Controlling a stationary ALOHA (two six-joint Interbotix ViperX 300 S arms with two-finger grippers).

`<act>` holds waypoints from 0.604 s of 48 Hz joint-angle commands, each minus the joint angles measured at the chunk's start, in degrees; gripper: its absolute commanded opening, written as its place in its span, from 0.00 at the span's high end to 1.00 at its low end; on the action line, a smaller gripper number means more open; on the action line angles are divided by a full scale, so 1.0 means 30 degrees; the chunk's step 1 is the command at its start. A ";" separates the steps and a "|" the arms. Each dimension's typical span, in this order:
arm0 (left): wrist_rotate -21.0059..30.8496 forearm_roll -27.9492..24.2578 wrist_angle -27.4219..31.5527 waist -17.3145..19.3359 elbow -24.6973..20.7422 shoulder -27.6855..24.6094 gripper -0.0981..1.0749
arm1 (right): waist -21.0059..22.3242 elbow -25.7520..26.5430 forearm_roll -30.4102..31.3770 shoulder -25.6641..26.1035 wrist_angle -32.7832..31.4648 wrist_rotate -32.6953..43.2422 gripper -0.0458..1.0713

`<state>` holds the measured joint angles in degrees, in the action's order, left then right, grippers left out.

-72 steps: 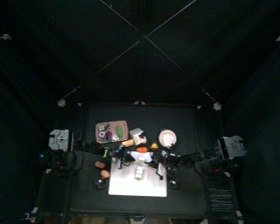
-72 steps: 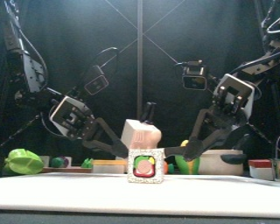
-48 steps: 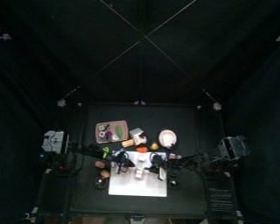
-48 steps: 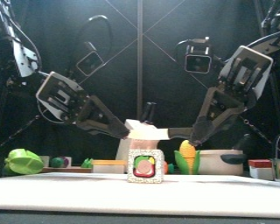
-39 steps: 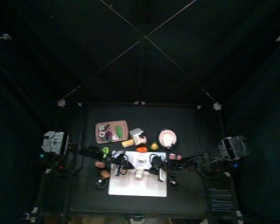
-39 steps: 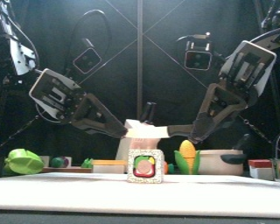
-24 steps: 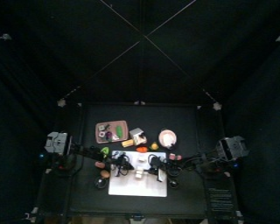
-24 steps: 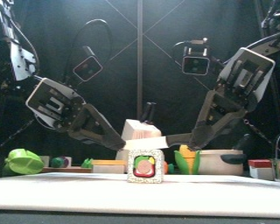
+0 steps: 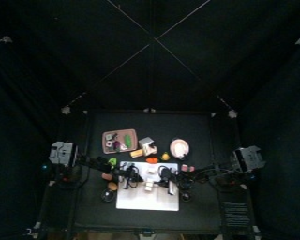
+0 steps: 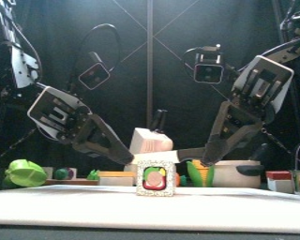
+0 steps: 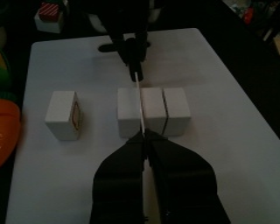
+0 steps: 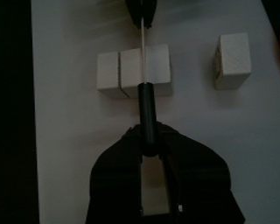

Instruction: Cut second piece of sushi

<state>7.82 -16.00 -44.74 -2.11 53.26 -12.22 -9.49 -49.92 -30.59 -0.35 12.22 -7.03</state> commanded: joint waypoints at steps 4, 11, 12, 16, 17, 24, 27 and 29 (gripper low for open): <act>-0.0029 0.0088 -0.0176 0.0000 -0.0498 0.0059 0.57 | 0.0176 0.0557 0.0000 0.0234 0.0176 0.0000 0.68; 0.0000 0.0117 -0.0176 0.0029 -0.0527 -0.0645 0.57 | 0.0176 0.0586 -0.0117 -0.0381 0.0176 0.0029 0.68; 0.0029 0.0146 -0.0176 0.0059 -0.0586 -0.0791 0.57 | 0.0176 0.0586 -0.0146 -0.0498 0.0176 0.0029 0.68; 0.0029 0.0410 -0.0176 0.0088 -0.0762 -0.1289 0.57 | 0.0205 0.0645 -0.0234 -0.0996 0.0176 0.0029 0.68; 0.0029 0.0498 -0.0176 0.0088 -0.0820 -0.1436 0.57 | 0.0176 0.0674 -0.0264 -0.1113 0.0176 0.0029 0.68; 0.0029 0.0732 -0.0146 0.0088 -0.1260 -0.2197 0.57 | 0.0176 0.0820 -0.0469 -0.1787 0.0146 0.0029 0.68; 0.0029 0.0791 -0.0146 0.0088 -0.1465 -0.2490 0.57 | 0.0176 0.0850 -0.0557 -0.1934 0.0176 0.0029 0.68; 0.0029 0.0820 -0.0146 0.0117 -0.1523 -0.2607 0.57 | 0.0176 0.0820 -0.0615 -0.1963 0.0146 0.0029 0.68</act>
<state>7.82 -14.06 -45.09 -1.85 51.24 -19.60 -9.58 -48.87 -31.99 -6.24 12.30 -7.12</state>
